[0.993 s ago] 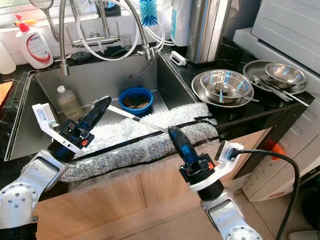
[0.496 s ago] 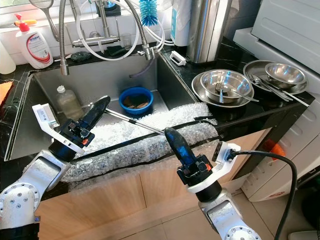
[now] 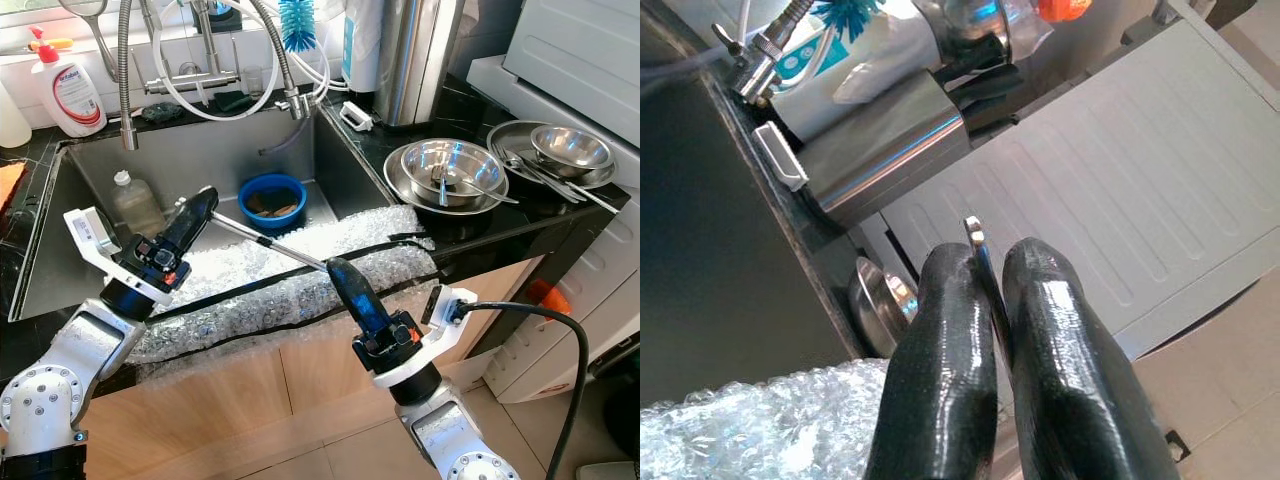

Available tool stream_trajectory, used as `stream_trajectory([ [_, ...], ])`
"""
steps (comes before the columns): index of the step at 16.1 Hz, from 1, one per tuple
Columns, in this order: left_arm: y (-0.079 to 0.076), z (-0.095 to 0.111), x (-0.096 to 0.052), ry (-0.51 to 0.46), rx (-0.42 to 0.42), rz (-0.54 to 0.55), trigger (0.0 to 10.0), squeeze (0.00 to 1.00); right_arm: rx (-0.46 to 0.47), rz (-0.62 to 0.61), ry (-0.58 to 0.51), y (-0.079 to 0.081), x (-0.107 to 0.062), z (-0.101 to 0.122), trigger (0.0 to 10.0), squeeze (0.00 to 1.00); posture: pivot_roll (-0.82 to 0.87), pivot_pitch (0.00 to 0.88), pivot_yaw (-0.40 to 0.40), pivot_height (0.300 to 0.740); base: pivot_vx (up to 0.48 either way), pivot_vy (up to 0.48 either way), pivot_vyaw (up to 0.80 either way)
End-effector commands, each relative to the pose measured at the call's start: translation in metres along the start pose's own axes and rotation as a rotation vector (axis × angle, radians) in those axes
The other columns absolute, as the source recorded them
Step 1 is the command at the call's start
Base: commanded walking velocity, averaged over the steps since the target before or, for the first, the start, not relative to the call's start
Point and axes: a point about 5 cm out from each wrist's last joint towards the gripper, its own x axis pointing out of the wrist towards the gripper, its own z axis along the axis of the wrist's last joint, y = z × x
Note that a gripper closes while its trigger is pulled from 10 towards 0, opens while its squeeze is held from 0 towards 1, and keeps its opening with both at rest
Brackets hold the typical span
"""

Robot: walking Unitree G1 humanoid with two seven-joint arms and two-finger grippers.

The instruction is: Kitchen organization

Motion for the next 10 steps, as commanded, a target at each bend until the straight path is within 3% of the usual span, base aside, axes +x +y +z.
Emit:
stream_trajectory([
  [1,0.003,0.004,-0.003,-0.007,0.029,0.046,0.0,0.00,-0.012,0.020,0.002,0.003,0.001,0.001,10.0,0.00,-0.08,0.035,0.021,0.740,0.000,0.000,0.00],
  [3,0.002,0.005,-0.003,-0.019,0.012,0.043,0.0,0.00,-0.017,0.017,0.000,0.002,0.001,0.001,10.0,0.00,-0.08,0.035,0.021,0.740,0.000,0.000,0.00],
  [4,0.002,0.006,-0.003,-0.020,0.012,0.042,0.0,0.00,-0.019,0.024,0.000,0.003,0.001,0.001,10.0,0.55,-0.08,0.034,0.022,0.740,0.000,0.000,0.00],
  [5,0.002,0.006,-0.003,-0.019,0.013,0.042,0.0,0.00,-0.020,0.036,0.002,0.004,0.002,0.001,10.0,1.00,-0.08,0.034,0.022,0.740,0.000,0.000,0.00],
  [10,0.001,0.017,0.001,-0.093,0.008,0.056,0.0,0.00,-0.030,0.018,0.001,0.002,0.001,0.002,10.0,1.00,-0.08,0.033,0.021,0.740,0.000,0.000,0.00],
])
